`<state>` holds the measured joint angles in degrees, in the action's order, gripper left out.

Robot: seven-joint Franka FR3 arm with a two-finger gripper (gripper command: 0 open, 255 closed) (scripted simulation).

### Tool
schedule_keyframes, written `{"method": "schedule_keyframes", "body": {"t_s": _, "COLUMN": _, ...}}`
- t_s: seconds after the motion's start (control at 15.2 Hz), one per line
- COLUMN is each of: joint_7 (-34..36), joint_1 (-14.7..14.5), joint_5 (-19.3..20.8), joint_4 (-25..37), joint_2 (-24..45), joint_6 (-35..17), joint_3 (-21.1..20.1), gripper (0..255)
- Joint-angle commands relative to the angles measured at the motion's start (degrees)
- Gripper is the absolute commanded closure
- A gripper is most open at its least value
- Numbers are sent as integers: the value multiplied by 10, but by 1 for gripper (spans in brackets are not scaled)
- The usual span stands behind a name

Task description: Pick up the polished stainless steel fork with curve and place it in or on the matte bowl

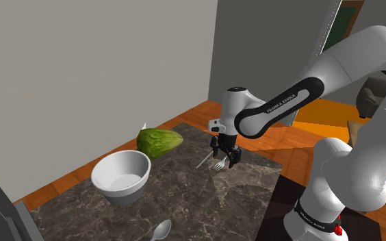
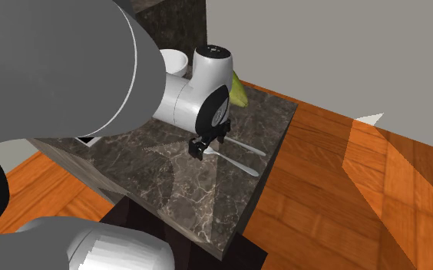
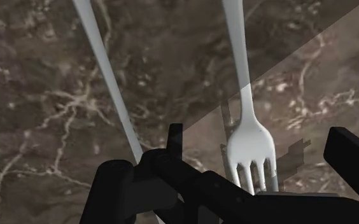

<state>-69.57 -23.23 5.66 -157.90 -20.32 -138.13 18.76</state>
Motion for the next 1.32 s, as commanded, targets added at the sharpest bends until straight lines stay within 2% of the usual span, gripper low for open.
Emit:
{"method": "schedule_keyframes", "body": {"t_s": 0.0, "joint_7": 0, "joint_1": 0, "joint_5": 0, "joint_4": 0, "joint_2": 0, "joint_6": 0, "joint_3": 0, "gripper": 0}}
{"method": "schedule_keyframes", "body": {"t_s": 0.2, "joint_7": 0, "joint_1": 0, "joint_5": 0, "joint_4": 0, "joint_2": 0, "joint_6": 0, "joint_3": 0, "gripper": 0}}
{"method": "schedule_keyframes", "body": {"t_s": 0.26, "joint_7": 0, "joint_1": 0, "joint_5": 0, "joint_4": 0, "joint_2": 0, "joint_6": 0, "joint_3": 0, "gripper": 255}}
{"method": "schedule_keyframes", "body": {"t_s": 0.86, "joint_7": 0, "joint_1": 0, "joint_5": 0, "joint_4": 0, "joint_2": 0, "joint_6": 0, "joint_3": 0, "gripper": 255}}
{"method": "schedule_keyframes", "body": {"t_s": 1.25, "joint_7": 8, "joint_1": 5, "joint_5": 6, "joint_4": 20, "joint_2": -41, "joint_6": 60, "joint_3": -9, "gripper": 255}}
